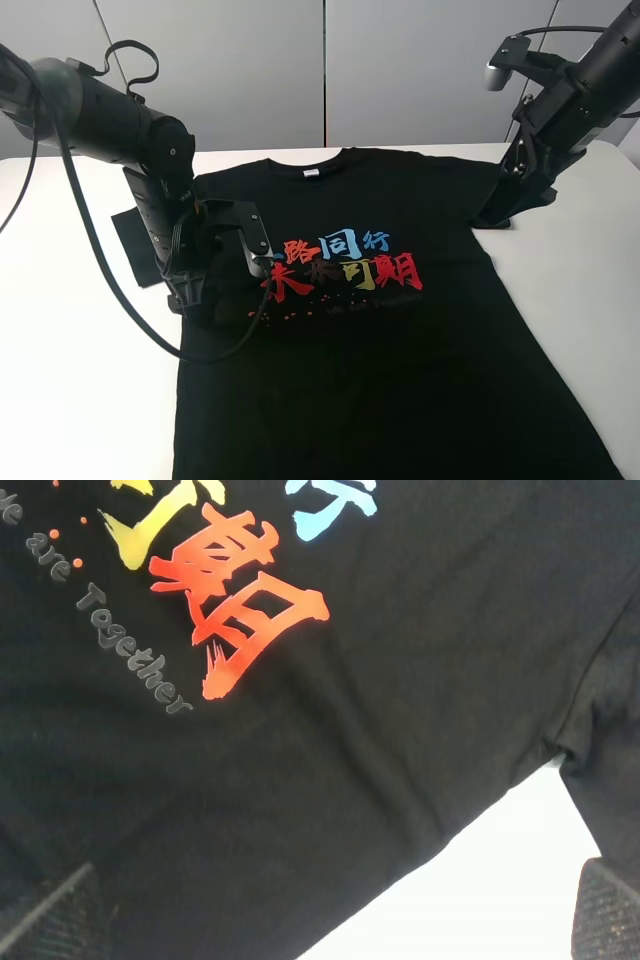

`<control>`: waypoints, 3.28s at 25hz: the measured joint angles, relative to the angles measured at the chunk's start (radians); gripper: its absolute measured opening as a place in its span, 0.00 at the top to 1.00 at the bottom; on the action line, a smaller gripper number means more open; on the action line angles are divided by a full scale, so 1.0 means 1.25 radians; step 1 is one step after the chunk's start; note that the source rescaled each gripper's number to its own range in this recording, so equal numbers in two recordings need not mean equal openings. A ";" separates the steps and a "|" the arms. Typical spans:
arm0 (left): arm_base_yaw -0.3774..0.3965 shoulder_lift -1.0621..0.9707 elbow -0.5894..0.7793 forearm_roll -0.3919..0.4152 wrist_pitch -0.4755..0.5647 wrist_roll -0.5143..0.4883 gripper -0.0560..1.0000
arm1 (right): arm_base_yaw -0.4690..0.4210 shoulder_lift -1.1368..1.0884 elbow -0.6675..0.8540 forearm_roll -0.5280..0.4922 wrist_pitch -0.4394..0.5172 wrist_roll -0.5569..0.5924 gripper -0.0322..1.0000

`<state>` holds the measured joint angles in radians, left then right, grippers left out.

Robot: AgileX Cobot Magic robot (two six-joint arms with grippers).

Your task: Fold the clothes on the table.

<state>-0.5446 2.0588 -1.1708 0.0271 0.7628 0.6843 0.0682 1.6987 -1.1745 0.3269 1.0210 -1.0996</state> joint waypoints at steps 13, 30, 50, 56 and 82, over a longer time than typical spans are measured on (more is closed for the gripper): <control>-0.003 0.016 -0.001 0.030 -0.002 -0.002 0.11 | 0.000 0.000 0.000 0.003 -0.019 0.000 0.00; -0.003 0.018 -0.002 0.049 0.016 -0.003 0.95 | 0.000 0.016 0.000 -0.011 -0.021 -0.003 0.00; -0.003 0.018 -0.002 0.052 0.017 -0.001 0.95 | 0.127 0.261 -0.003 -0.206 -0.139 -0.024 0.00; -0.003 0.018 -0.002 0.052 0.017 -0.001 0.95 | 0.128 0.273 -0.003 -0.235 -0.177 -0.041 0.00; -0.003 0.018 -0.002 0.063 0.009 -0.001 0.95 | 0.128 0.324 -0.019 -0.254 -0.158 -0.098 0.97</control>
<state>-0.5485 2.0810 -1.1739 0.1055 0.7744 0.6825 0.2283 2.1037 -1.1980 0.0095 0.8232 -1.2225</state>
